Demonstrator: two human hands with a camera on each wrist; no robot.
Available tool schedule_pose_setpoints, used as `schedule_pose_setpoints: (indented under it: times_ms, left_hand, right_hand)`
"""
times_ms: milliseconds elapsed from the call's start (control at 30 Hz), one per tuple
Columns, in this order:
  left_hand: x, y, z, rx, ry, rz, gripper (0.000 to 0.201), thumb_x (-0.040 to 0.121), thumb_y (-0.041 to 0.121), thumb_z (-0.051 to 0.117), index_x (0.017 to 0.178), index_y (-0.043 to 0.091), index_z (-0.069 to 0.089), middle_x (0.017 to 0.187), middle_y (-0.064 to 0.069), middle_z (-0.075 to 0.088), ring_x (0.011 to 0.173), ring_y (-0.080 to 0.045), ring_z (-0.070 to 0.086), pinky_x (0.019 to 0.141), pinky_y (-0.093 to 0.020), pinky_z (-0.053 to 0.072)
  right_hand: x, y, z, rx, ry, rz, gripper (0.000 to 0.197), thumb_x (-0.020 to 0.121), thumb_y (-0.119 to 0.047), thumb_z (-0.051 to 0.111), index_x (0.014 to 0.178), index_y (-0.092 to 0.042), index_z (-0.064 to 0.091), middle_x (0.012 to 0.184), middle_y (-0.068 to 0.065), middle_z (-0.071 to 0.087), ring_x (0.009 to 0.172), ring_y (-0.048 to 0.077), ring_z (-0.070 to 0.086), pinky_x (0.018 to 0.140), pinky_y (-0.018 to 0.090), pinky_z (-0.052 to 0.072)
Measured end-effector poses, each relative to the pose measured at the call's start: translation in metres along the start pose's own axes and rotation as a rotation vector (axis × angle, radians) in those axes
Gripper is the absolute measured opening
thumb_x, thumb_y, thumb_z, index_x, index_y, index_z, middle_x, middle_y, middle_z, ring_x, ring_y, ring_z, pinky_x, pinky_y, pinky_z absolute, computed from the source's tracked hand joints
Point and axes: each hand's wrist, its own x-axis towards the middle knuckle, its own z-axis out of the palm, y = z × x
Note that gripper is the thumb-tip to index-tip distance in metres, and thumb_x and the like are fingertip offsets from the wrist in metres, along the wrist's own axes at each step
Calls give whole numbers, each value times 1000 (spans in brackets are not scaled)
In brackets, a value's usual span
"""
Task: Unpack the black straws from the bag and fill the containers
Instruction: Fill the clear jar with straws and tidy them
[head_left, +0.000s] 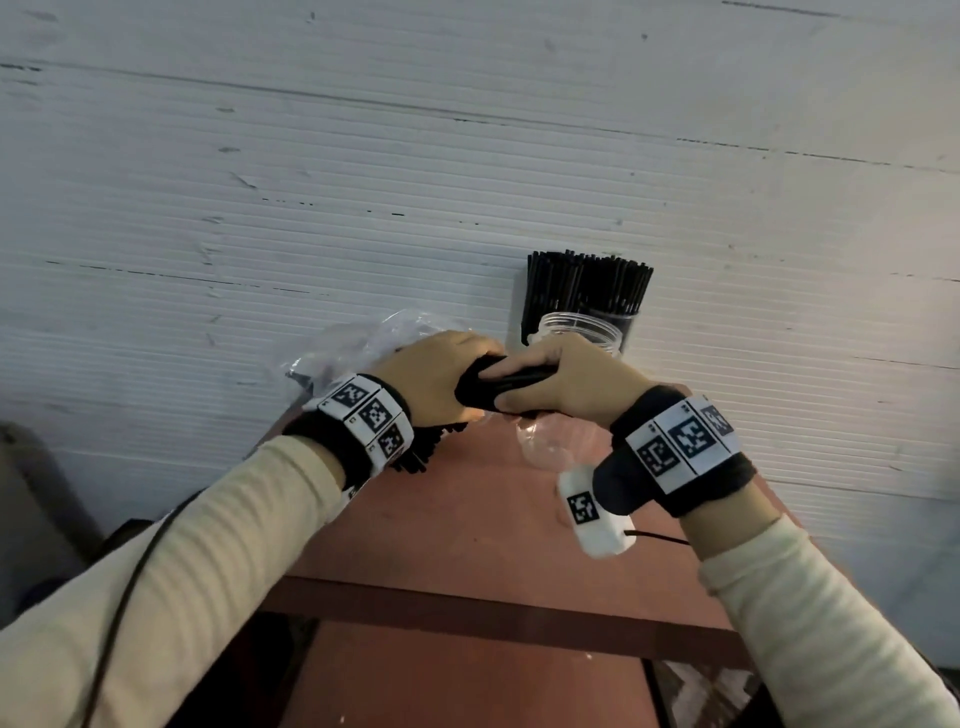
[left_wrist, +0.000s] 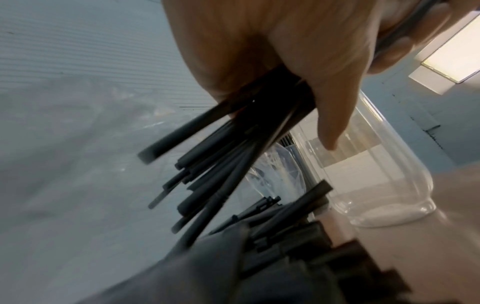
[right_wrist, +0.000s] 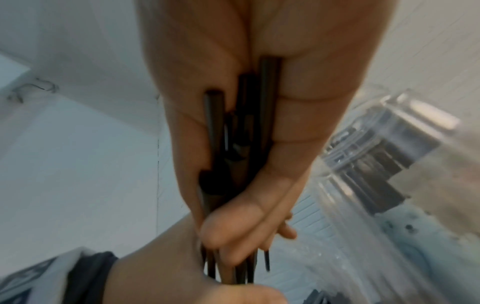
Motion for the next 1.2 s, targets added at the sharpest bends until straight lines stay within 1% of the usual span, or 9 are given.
schedule_pose_setpoints:
  times_ms: [133, 333, 400, 567, 667, 767, 967, 1067, 1200]
  left_hand:
    - [7, 15, -4, -58, -17, -19, 12, 76, 23, 66, 85, 25, 59, 74, 9, 62, 70, -15, 61, 66, -35, 50]
    - [7, 45, -13, -347, -8, -104, 12, 86, 40, 64, 80, 32, 58, 66, 3, 69, 59, -9, 67, 59, -23, 54]
    - [12, 55, -10, -426, 41, -144, 18, 86, 38, 69, 77, 26, 58, 65, 5, 64, 57, -6, 62, 58, -16, 49]
    - [18, 74, 8, -744, 43, -172, 26, 80, 44, 74, 78, 19, 66, 71, 0, 69, 71, -14, 67, 76, -33, 55]
    - [17, 77, 23, -941, 6, -203, 23, 78, 29, 80, 94, 17, 69, 88, -1, 73, 89, -14, 69, 93, -39, 53]
    - [15, 75, 31, -1052, -11, -240, 50, 76, 19, 81, 122, 15, 61, 114, 0, 71, 113, -11, 63, 105, -39, 46]
    - [16, 79, 19, -1080, -38, -224, 34, 82, 3, 72, 115, 4, 63, 105, -11, 71, 102, -18, 67, 93, -31, 52]
    - [15, 75, 15, -1022, -146, -224, 25, 83, 2, 71, 106, -4, 64, 100, -19, 69, 96, -21, 66, 90, -31, 54]
    - [9, 71, 21, -991, -300, -269, 7, 84, 6, 71, 85, 9, 65, 92, -6, 69, 92, -11, 66, 86, -22, 48]
  right_hand:
    - [-20, -8, -14, 6, -13, -10, 33, 83, -15, 74, 115, -21, 71, 89, 12, 75, 73, 21, 68, 75, 28, 56]
    - [-48, -34, -42, -158, 227, -124, 56, 77, -64, 61, 129, -43, 56, 111, -13, 67, 100, -1, 64, 90, 31, 52]
    - [-52, -42, -47, -72, 390, -237, 48, 79, -58, 65, 124, -40, 60, 116, -10, 64, 103, 1, 63, 88, 25, 51]
    - [-37, -49, -37, -176, 605, -442, 26, 88, -27, 68, 113, -26, 65, 109, -15, 59, 100, 0, 58, 86, 18, 49]
    - [-24, -39, -26, -391, 536, -432, 27, 92, -22, 61, 118, -18, 64, 108, -14, 61, 100, -2, 55, 88, 9, 41]
    - [-17, -25, -17, -526, 359, -323, 27, 93, -28, 60, 116, -15, 66, 112, -4, 66, 105, 6, 57, 92, 13, 41]
    - [-10, -18, -12, -395, 521, -470, 38, 87, -29, 68, 124, -21, 61, 122, -3, 59, 116, 4, 51, 102, 17, 39]
    - [-6, -17, -12, -467, 435, -415, 19, 88, -22, 66, 105, -17, 71, 104, -5, 67, 101, 6, 59, 91, 16, 44]
    - [-6, -12, -9, -475, 399, -335, 10, 86, -14, 63, 88, -12, 73, 84, -9, 69, 81, 5, 63, 76, 12, 47]
